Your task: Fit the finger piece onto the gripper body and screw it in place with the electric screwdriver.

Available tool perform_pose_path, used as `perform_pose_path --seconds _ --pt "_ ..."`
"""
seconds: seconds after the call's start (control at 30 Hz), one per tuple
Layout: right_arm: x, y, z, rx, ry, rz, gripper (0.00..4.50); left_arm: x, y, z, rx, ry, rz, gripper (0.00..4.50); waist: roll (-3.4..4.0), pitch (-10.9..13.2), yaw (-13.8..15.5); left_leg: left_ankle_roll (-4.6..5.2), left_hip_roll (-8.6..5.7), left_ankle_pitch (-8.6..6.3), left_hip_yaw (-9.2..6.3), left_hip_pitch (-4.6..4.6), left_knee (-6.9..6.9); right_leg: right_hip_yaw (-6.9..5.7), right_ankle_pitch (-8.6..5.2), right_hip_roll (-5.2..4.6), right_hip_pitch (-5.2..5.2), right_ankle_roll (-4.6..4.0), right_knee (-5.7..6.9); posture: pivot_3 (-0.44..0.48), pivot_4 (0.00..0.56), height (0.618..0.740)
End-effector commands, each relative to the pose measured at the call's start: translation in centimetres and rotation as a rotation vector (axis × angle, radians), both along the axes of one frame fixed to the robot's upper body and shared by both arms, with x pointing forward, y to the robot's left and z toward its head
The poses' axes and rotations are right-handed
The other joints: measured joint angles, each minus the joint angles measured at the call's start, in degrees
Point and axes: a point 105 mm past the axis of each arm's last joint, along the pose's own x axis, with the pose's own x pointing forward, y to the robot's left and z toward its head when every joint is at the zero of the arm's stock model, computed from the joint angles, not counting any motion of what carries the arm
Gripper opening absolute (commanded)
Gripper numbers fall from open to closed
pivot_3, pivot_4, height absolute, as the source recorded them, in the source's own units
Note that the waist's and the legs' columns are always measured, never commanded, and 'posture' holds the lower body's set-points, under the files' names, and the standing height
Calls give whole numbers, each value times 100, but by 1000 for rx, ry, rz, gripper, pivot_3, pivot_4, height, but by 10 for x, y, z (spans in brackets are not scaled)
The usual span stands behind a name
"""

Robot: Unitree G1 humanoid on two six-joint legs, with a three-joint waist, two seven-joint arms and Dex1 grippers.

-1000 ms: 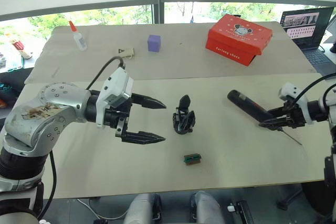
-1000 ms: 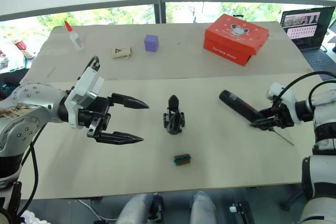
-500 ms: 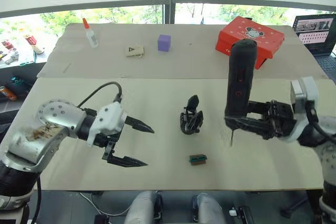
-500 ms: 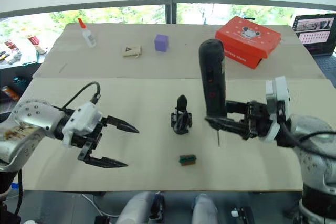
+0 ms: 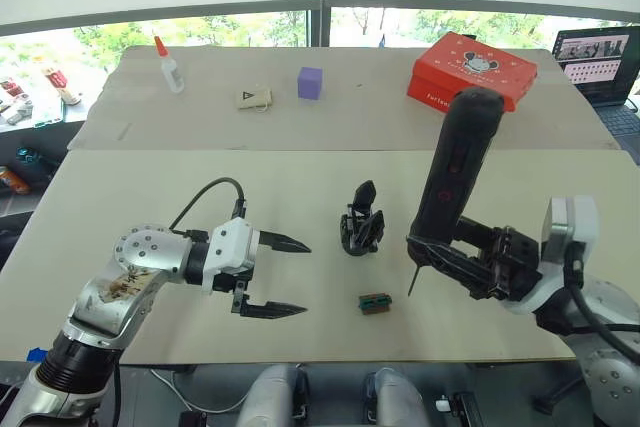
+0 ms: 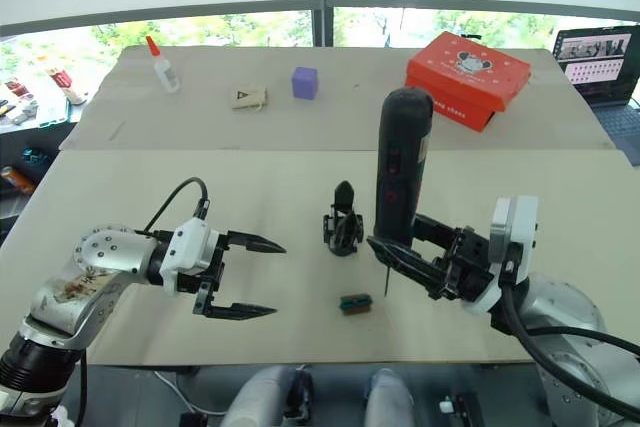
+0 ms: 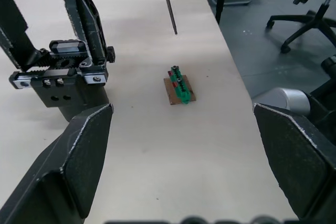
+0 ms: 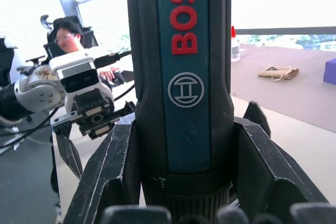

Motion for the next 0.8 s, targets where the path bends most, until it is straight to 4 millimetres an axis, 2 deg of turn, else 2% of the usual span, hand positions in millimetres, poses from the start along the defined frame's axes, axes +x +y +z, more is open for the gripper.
perform_pose_path --seconds 0.03,0.17,0.33,0.63,0.8 --pt "-9 2 3 -17 -130 56 1936 -5 -1 -5 2 -39 -23 4500 0 0 0 0 0 0 0 0 0 0 0 0 1 0 -1 0 150 740" --pt "-8 0 -3 -29 -191 69 1936 -12 -2 -16 5 -52 -42 4500 0 0 0 0 0 0 0 1 2 4 0 -1 1 1 -5 0 150 740" --pt "-4 8 -2 -4 -211 82 1936 -14 -10 -18 -15 -75 -46 4500 0 0 -4 0 1 0 0 4 1 4 0 -1 1 0 -4 0 150 740" --pt "-3 21 13 24 -209 107 1936 -9 -7 -18 -19 -67 -37 4500 0 0 -5 0 3 0 -1 5 1 3 -1 -1 1 0 -1 0 150 740" --pt "-6 28 22 17 -222 135 1936 -7 -6 -27 11 -32 -47 4500 0 0 -14 0 4 0 0 7 1 3 0 -1 1 -1 1 0 150 740"
